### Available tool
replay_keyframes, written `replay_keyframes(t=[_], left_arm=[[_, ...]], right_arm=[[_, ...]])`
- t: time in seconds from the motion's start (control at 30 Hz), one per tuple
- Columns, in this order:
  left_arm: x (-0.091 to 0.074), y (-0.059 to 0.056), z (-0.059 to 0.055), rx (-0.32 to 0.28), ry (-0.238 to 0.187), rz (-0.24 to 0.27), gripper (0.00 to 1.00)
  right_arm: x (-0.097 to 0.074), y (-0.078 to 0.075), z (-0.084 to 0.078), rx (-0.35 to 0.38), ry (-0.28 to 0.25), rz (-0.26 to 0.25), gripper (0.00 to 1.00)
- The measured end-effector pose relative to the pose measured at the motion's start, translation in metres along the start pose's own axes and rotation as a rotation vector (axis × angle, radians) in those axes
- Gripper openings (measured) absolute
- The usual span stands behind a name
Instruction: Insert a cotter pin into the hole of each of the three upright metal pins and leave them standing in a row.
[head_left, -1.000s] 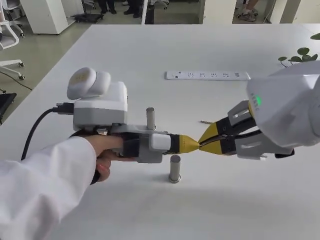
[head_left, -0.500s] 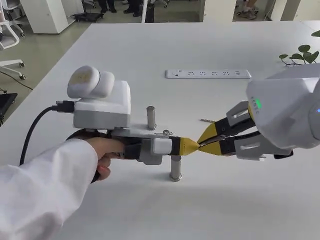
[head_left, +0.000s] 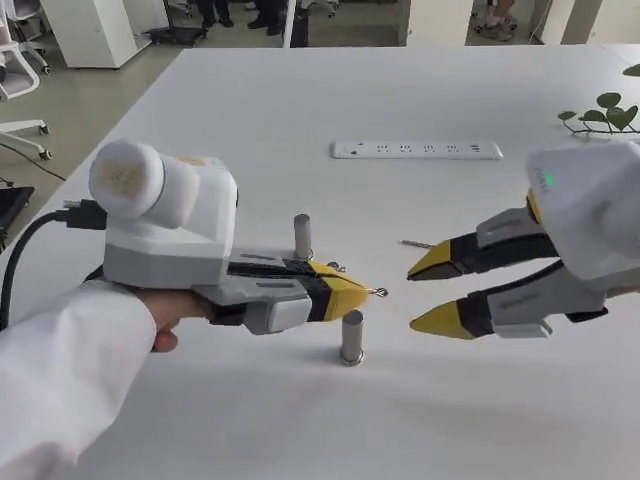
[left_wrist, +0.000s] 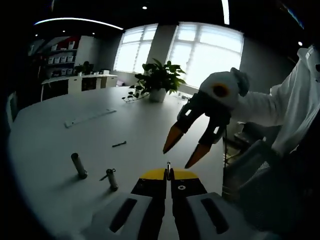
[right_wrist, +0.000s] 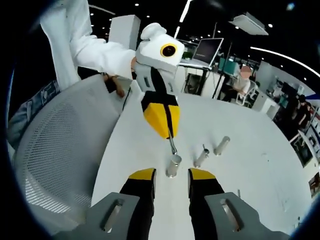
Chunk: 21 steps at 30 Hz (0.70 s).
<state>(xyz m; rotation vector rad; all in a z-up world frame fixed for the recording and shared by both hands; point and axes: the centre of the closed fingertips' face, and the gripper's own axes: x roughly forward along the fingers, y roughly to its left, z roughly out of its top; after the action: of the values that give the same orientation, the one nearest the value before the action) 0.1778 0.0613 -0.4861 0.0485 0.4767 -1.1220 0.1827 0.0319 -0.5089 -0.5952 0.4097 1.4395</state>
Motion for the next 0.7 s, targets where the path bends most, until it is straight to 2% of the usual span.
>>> replay_keyframes(t=[0.03, 0.07, 0.13, 0.2, 0.23, 0.27, 0.3, 0.43, 0.7], left_arm=[[0.000, -0.001, 0.000, 0.025, -0.002, -0.001, 0.00], [0.000, -0.004, 0.001, 0.077, -0.006, -0.019, 0.00], [0.000, -0.007, 0.003, 0.113, -0.017, -0.032, 0.00], [-0.001, -0.012, 0.002, 0.178, -0.017, -0.056, 0.00], [0.000, -0.013, 0.000, 0.183, -0.003, -0.055, 0.00], [0.000, -0.012, -0.001, 0.221, 0.009, -0.049, 0.00], [0.000, -0.016, -0.001, 0.262, 0.005, -0.069, 0.00], [0.002, -0.023, -0.001, 0.285, 0.003, -0.095, 0.00], [0.004, -0.025, -0.003, 0.301, 0.011, -0.111, 0.00]], right_arm=[[0.000, 0.003, 0.001, 0.014, -0.008, 0.008, 0.21], [0.001, 0.005, 0.002, 0.028, -0.016, 0.019, 0.21], [0.002, 0.007, 0.005, 0.034, -0.025, 0.024, 0.22], [0.003, 0.009, 0.008, 0.036, -0.035, 0.028, 0.24], [0.004, 0.010, 0.010, 0.036, -0.040, 0.030, 0.25], [0.005, 0.013, 0.013, 0.039, -0.046, 0.045, 0.25], [0.005, 0.013, 0.013, 0.042, -0.050, 0.055, 0.25], [0.007, 0.018, 0.016, 0.031, -0.057, 0.082, 0.19], [0.013, 0.029, 0.017, 0.025, -0.054, 0.116, 0.09]])
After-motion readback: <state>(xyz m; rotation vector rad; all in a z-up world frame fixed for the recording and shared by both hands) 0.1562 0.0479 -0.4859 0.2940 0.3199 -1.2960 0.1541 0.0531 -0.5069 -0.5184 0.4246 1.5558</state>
